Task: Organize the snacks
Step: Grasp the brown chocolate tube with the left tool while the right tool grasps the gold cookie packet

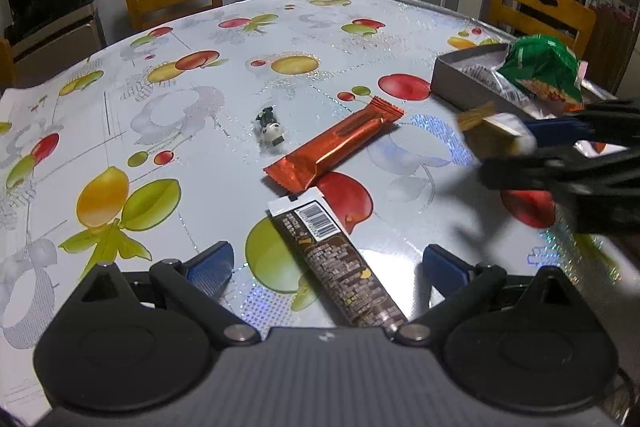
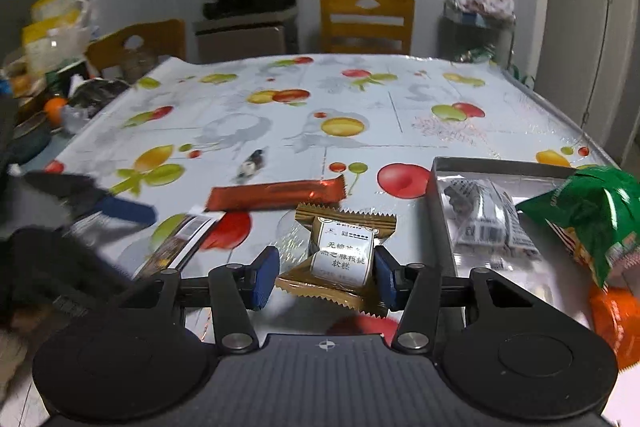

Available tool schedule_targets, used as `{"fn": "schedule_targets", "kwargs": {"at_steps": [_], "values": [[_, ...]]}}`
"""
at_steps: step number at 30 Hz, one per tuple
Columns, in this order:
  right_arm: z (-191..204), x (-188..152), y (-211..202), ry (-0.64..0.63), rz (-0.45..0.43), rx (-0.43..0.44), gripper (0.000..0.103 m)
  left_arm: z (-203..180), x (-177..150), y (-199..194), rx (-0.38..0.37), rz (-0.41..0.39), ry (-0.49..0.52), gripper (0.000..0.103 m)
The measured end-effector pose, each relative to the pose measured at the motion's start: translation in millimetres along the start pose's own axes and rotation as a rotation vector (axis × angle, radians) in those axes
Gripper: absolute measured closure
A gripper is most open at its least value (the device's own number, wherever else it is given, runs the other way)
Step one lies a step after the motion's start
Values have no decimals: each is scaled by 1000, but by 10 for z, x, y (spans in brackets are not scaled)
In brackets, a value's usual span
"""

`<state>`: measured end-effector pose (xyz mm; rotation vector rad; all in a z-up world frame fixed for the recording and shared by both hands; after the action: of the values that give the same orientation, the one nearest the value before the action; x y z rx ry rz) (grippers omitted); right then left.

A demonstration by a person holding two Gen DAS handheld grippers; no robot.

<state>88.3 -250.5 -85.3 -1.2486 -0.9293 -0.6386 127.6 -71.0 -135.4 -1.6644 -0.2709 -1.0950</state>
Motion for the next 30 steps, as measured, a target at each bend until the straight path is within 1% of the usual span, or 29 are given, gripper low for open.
{"fn": "schedule_targets", "kwargs": {"at_steps": [2,4,8,12,15,17,28,30], "values": [[-10,-31,-95,10,-11,16,52,-23,1,-8,2,0,4,1],[-11,-70,-181,13,-23,33,52,-23,-13,-9,2,-4,-15,1],[-16,-131,-294,6,-52,46,52,-34,-63,-67,44,-24,-51,0],[-15,-187,-301,34,-46,84,52,-52,-99,-112,86,-58,-78,0],[-7,-211,-305,38,-44,101,52,-64,-121,-138,104,-65,-90,0],[-5,-224,-317,44,-44,110,52,-80,-144,-157,100,-80,-93,0],[-65,-231,-409,52,-66,122,52,-123,-177,-201,124,-80,-103,0],[-70,-227,-418,52,-68,126,52,-162,-192,-226,119,-82,-99,0]]}}
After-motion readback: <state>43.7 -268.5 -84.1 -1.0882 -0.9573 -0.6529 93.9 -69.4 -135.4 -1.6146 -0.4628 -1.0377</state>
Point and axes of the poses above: each gripper's, at about its wrist camera, not at the fingertips, and y roughly the way its jaws point, z to its left, x to its top, the point moved 10 cm from there along y, roughly the way its jaws point, and after that the axes turned 7 degrees about -z, right-handed, at the moved point
